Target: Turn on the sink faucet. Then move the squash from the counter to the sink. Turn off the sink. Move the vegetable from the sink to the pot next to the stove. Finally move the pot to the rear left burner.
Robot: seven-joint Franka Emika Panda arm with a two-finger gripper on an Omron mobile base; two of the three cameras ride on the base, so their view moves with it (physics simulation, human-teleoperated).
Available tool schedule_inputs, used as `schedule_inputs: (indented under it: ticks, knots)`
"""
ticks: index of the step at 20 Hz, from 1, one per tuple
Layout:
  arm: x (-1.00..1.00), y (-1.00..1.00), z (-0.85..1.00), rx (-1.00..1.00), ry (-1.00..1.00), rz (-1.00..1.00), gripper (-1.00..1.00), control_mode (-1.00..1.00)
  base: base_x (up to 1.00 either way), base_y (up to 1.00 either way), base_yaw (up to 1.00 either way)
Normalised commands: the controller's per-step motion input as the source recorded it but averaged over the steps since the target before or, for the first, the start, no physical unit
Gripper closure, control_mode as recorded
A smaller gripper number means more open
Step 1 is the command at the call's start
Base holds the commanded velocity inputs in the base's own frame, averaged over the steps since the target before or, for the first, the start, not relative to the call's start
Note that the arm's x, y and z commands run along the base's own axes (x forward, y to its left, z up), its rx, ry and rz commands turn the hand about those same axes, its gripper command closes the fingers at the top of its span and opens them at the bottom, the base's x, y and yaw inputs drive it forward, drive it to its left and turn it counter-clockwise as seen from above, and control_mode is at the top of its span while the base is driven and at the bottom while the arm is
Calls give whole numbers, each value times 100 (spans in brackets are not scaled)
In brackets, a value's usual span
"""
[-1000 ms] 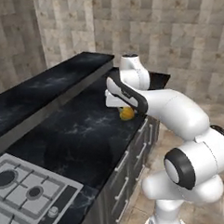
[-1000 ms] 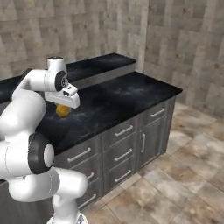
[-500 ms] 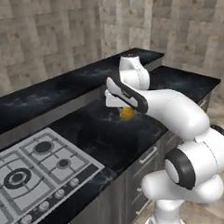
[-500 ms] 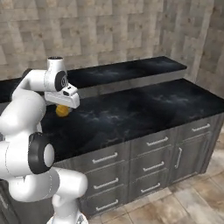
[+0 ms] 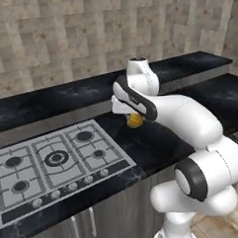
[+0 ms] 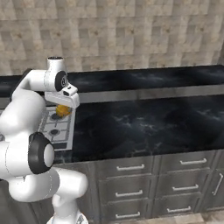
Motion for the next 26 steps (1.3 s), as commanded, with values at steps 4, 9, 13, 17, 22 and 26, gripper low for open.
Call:
schedule_inputs:
  ticks: [4,9,13,17,22,26]
  knots:
    - [0,0,0,0,0,0,100,100,-19,5,47]
    - [0,0,0,0,0,0,100,100,-9,27,39]
    - [0,0,0,0,0,0,100,100,0,55,29]
    - [0,0,0,0,0,0,100,100,0,75,8]
    - [0,0,0,0,0,0,100,100,3,76,-8]
    - [0,0,0,0,0,0,100,100,9,73,-2]
